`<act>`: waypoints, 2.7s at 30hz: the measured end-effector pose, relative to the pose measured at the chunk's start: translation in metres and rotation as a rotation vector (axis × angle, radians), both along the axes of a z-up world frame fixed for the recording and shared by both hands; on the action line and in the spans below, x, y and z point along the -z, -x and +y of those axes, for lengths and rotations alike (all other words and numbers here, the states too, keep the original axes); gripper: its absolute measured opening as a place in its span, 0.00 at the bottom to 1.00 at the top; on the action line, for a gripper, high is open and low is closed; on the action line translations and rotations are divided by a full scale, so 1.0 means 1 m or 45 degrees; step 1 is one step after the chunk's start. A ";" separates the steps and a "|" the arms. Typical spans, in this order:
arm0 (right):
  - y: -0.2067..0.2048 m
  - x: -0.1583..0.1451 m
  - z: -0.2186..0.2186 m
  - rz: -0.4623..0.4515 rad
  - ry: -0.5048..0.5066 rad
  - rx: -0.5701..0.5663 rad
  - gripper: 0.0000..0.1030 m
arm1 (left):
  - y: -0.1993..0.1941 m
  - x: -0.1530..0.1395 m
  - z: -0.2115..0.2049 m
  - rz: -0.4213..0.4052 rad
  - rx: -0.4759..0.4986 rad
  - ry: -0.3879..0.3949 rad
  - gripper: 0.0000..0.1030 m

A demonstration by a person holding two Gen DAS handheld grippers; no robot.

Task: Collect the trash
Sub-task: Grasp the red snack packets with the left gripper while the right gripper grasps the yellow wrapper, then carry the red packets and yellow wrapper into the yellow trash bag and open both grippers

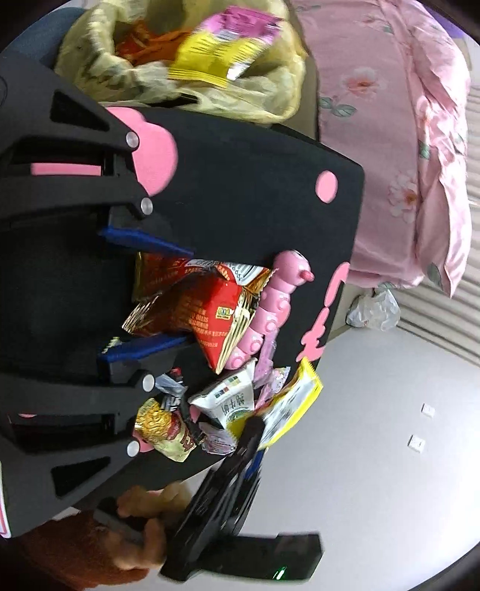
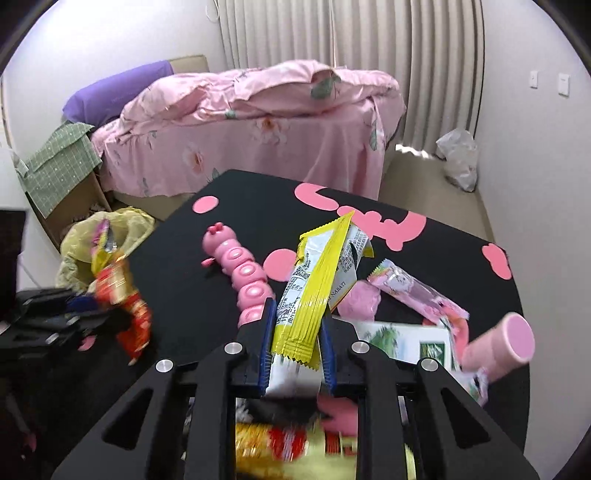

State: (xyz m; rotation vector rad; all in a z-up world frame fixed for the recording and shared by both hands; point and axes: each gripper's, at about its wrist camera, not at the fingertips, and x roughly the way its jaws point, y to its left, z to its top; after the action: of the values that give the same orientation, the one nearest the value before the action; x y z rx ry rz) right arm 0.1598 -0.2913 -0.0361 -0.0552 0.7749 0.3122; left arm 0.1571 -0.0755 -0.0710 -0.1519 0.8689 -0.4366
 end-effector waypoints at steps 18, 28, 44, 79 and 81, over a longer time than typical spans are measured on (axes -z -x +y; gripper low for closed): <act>0.062 0.009 -0.036 -0.060 -0.076 0.144 0.21 | -0.022 0.016 -0.037 0.005 0.151 -0.210 0.69; 0.073 -0.001 -0.031 -0.106 -0.089 0.163 0.21 | -0.021 0.010 -0.029 0.013 0.087 -0.188 0.27; 0.089 -0.061 0.023 -0.253 -0.090 0.022 0.21 | 0.035 -0.074 0.040 -0.267 -0.048 -0.122 0.27; -0.029 0.002 0.264 0.139 -0.033 -0.601 0.21 | 0.036 -0.008 0.227 -0.026 -0.680 -0.094 0.27; -0.048 0.021 0.277 0.231 -0.028 -0.602 0.21 | 0.034 -0.003 0.233 -0.016 -0.719 -0.098 0.27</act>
State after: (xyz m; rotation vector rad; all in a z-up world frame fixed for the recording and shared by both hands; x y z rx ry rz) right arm 0.2077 -0.0145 -0.0573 -0.1931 0.9346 0.7827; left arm 0.1230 0.1572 -0.0676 -0.3124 0.7886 0.1227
